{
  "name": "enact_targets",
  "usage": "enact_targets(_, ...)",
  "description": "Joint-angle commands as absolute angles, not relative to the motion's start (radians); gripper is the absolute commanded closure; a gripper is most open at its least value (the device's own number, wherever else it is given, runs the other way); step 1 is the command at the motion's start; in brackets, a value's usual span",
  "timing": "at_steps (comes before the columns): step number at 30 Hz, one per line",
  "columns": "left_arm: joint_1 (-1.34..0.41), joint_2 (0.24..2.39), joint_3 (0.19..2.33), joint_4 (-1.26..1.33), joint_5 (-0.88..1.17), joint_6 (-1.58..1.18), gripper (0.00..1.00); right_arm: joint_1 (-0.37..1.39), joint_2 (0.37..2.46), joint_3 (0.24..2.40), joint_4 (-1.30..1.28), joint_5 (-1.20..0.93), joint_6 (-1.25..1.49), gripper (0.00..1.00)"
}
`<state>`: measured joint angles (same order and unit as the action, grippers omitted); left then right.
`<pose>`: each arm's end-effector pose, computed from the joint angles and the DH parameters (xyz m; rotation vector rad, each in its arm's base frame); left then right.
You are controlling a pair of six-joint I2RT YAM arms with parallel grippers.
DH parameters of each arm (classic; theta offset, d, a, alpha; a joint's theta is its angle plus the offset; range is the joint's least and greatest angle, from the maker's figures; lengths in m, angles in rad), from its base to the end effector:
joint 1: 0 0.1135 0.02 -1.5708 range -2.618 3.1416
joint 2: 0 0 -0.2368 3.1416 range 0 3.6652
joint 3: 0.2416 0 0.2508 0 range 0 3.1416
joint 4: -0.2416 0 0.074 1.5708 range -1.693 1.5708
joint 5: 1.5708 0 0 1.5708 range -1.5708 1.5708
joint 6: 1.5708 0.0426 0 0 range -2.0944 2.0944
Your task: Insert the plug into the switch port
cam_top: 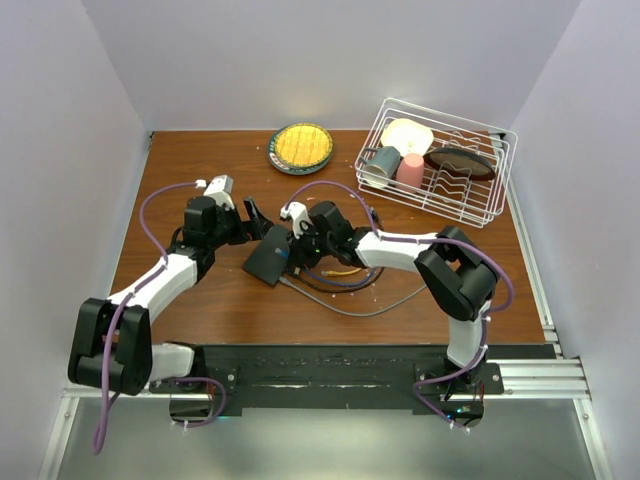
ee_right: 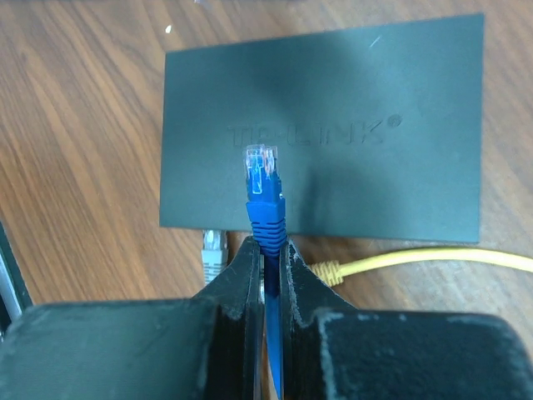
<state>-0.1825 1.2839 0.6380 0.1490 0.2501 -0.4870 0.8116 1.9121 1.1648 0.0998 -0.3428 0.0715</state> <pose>0.2783 -0.0621 0.1870 -0.1642 2.1131 -0.6643 0.2716 0.3070 0.1463 -1.0190 2.0778 0.8510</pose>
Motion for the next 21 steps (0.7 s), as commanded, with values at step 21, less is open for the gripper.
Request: enact_targets(21, -0.147, 1.434, 0.689, 0.239, 0.221, -0.471, 0.0, 0.81, 1.968, 1.049, -0.017, -0.167, 0.126, 1.0)
